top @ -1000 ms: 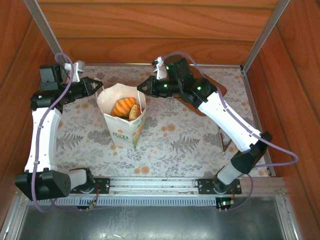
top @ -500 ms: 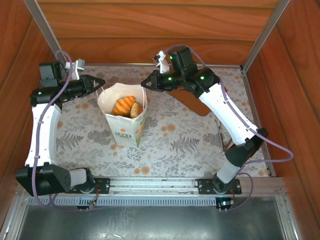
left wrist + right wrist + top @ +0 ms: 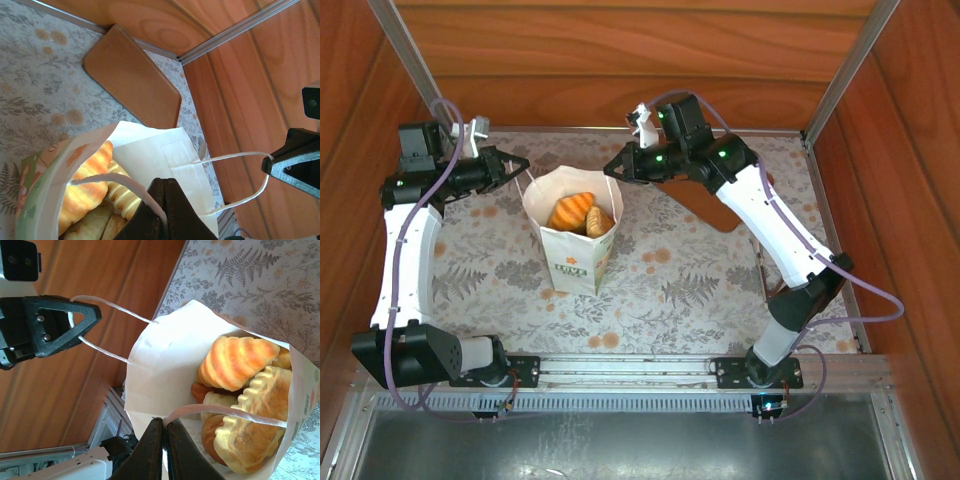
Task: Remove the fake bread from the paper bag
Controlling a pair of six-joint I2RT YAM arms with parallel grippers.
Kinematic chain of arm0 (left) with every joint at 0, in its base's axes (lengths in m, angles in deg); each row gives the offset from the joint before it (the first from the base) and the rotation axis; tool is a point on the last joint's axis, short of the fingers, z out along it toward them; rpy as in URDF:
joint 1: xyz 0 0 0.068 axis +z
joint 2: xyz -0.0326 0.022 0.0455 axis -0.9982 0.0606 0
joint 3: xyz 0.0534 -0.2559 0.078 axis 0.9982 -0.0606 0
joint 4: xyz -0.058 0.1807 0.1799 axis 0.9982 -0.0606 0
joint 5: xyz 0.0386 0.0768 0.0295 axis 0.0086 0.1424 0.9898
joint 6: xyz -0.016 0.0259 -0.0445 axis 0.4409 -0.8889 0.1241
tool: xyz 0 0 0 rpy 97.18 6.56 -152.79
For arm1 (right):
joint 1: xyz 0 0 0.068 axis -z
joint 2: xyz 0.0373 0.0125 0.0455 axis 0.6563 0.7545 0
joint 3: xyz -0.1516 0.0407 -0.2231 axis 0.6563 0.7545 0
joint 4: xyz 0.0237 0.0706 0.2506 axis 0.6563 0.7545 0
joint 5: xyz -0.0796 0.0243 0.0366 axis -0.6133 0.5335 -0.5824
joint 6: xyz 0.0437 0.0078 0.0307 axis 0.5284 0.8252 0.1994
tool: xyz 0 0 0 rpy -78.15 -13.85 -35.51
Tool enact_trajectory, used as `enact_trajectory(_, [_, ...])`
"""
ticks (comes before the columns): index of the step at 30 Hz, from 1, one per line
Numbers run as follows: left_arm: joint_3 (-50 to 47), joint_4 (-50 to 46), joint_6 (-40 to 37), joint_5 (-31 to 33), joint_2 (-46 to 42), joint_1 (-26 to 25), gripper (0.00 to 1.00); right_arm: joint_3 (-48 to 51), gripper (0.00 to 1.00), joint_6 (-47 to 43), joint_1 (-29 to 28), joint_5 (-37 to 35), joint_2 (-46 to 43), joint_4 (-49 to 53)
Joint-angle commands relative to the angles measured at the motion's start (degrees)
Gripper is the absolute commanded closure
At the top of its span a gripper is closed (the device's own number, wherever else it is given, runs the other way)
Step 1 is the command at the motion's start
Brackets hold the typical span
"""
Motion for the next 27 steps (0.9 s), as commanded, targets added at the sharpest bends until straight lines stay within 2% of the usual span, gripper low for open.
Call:
enact_trajectory(1, [2.4,0.4,-0.3,-0.7,-0.6,0.4,1.0,1.2,0.85,-1.2,0.5,-0.3,-2.2,-0.2])
enact_trajectory(6, [2.8,0.5,-0.5,5.8,-2.3,0.6,1.0,1.9,0.52,-2.7,1.2,-4.7,-6.6,1.3])
enact_trajectory(10, [2.8,0.5,-0.2,11.4,-3.4,1.9,1.0,6.3,0.4,-4.9,3.6,-10.5,-12.9,0.2])
enact_trajectory(16, [2.4,0.5,-0.3,15.2,-4.1,5.0,1.0,15.9,0.36,-6.4,10.5,-17.6,-20.1,-0.3])
enact_trajectory(19, [2.8,0.5,-0.6,14.3,-3.6,6.4,1.0,21.1,0.36,-7.2,14.1,-18.9,-20.0,-0.8])
enact_trajectory(24, [2.8,0.5,-1.8,16.6,-3.6,8.1,1.0,27.6,0.39,-12.4,17.3,-22.7,-12.4,-4.4])
enact_trajectory(27, [2.5,0.5,-2.2,18.4,-3.8,9.1,1.0,25.4,0.4,-16.7,17.7,-23.6,-4.3,-3.7])
